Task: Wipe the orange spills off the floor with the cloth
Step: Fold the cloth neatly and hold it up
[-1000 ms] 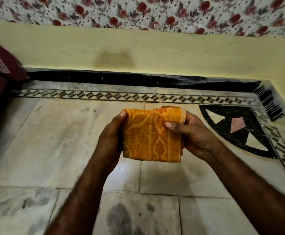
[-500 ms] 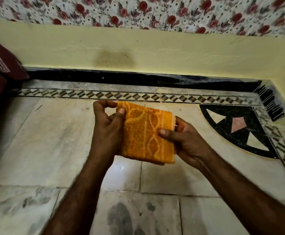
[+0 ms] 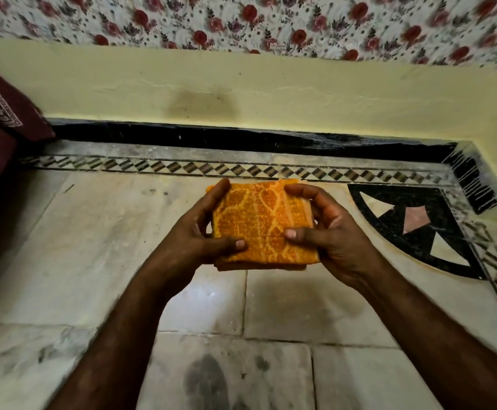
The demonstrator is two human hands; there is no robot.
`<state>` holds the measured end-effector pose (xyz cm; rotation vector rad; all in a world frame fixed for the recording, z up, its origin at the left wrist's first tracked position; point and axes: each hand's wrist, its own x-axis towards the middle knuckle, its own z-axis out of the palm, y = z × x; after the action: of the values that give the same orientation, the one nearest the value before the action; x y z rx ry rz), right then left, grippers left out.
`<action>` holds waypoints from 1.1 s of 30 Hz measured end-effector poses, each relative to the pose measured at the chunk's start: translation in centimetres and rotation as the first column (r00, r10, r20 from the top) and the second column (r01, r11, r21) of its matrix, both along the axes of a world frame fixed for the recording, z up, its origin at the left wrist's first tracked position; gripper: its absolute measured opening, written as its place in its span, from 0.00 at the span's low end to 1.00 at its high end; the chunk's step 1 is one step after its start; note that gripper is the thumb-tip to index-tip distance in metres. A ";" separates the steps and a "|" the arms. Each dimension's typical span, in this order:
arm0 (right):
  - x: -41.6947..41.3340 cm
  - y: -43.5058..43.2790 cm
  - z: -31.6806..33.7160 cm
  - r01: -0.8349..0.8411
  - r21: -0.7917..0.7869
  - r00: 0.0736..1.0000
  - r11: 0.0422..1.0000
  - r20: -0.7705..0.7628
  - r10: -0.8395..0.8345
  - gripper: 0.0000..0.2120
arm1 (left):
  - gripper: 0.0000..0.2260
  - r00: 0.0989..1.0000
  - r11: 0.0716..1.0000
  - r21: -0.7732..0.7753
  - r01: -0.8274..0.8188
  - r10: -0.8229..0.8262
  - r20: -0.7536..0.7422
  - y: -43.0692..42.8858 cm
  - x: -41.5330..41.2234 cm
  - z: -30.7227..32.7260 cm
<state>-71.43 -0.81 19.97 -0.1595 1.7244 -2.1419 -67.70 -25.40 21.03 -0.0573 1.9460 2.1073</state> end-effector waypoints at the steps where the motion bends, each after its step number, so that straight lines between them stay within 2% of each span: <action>1: 0.0 0.2 -0.1 -0.023 -0.004 1.000 1.000 -0.009 0.023 0.31 | 0.48 1.000 1.000 0.016 0.015 -0.015 0.016 -0.3 0.1 -0.2; 8: -2.4 -0.4 0.1 -0.100 0.017 0.994 0.995 -0.042 0.101 0.35 | 0.48 0.999 0.999 0.035 -0.006 0.004 0.048 -1.7 -1.3 0.6; 14: -5.7 -3.4 5.7 -0.054 0.076 0.988 0.996 -0.142 0.064 0.33 | 0.48 0.999 0.998 -0.051 -0.038 0.038 -0.011 -3.1 -4.9 7.9; 18: -6.6 -3.9 13.7 -0.043 0.149 0.977 0.988 -0.201 0.073 0.31 | 0.48 0.999 0.994 -0.094 -0.048 0.046 -0.023 -3.4 -5.9 15.5; 21: -5.7 -3.0 20.7 -0.009 0.147 0.980 0.989 -0.197 0.038 0.33 | 0.47 1.000 0.991 -0.132 -0.019 0.016 -0.022 -3.2 -5.5 22.8; 27: -1.8 -0.7 38.3 0.077 0.092 0.981 0.993 -0.185 -0.059 0.32 | 0.31 0.998 0.995 -0.095 0.018 -0.024 -0.066 -1.8 -2.4 40.7; 33: 3.8 1.0 55.8 0.103 0.079 0.979 0.992 -0.187 -0.087 0.31 | 0.36 0.991 0.987 -0.136 0.081 -0.095 -0.097 -0.1 3.0 57.6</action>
<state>-67.59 0.14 75.78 -0.2624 1.9636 -2.1720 -64.72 -25.54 78.66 0.1126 2.1044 1.9599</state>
